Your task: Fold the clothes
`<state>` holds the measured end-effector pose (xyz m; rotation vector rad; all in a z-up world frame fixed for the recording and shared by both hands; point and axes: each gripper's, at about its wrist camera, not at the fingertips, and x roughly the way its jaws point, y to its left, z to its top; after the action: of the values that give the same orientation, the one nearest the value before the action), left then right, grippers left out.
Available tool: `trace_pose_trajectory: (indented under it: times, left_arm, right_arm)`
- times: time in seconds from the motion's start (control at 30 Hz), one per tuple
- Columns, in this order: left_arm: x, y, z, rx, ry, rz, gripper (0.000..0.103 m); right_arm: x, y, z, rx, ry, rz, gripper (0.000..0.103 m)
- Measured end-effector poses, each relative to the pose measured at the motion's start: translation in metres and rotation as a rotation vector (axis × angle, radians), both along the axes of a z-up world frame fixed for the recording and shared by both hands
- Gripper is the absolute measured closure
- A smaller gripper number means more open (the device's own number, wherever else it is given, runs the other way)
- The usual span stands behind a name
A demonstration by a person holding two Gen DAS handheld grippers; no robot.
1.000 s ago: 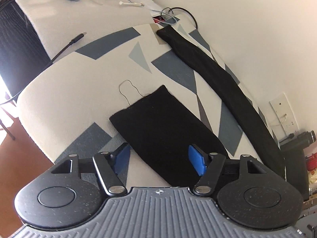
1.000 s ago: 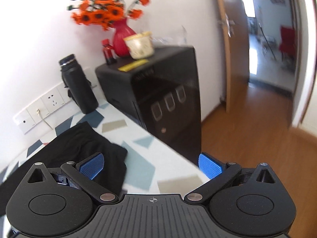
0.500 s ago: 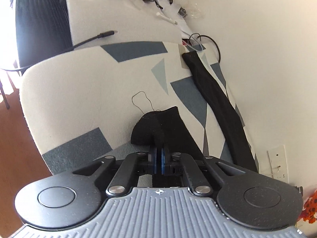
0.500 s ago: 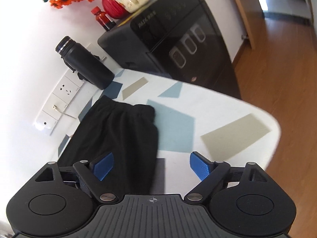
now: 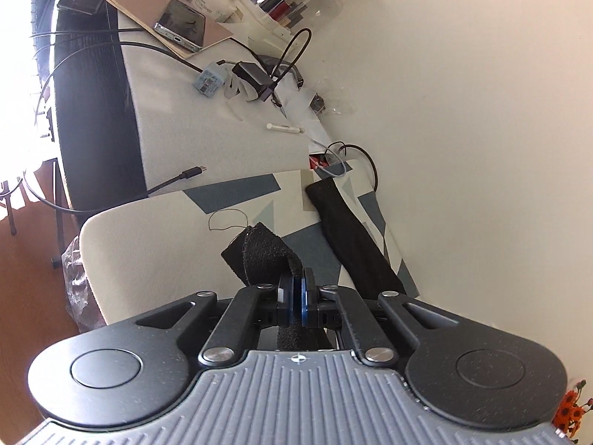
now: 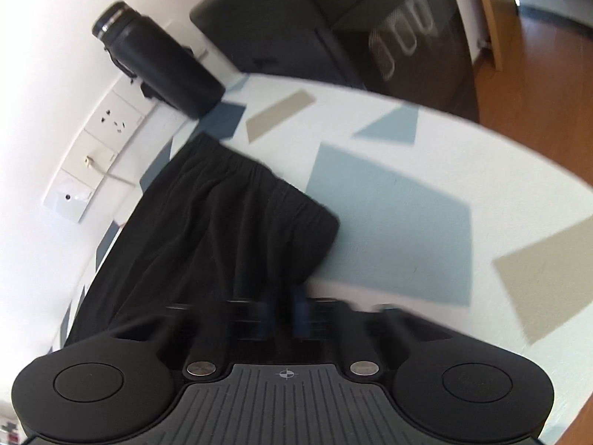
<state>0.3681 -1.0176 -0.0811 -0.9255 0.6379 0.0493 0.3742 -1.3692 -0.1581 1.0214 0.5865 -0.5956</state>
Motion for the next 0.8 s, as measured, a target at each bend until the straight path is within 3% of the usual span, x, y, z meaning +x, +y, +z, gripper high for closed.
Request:
trace_pose_trajectory:
  times: [0.33,0.53,0.7,0.8]
  left_arm:
    - [-0.034,0.003,0.026,-0.003,-0.077,-0.091,0.099]
    - [-0.046,0.003,0.053,-0.051,-0.163,-0.109,0.1]
    - [-0.024,-0.001,0.077,-0.106,-0.232,-0.12,0.1]
    - [0.009,-0.007,0.088,-0.158,-0.254,-0.126,0.1]
  right_arm:
    - [-0.084,-0.002,0.06,-0.068,-0.184,-0.131,0.101]
    - [-0.121,-0.002,0.079,-0.06,-0.205,-0.154,0.1]
    - [-0.111,-0.003,0.083,-0.059,-0.201,-0.146,0.1]
    - [-0.089,-0.01,0.089,-0.064,-0.21,-0.129,0.1]
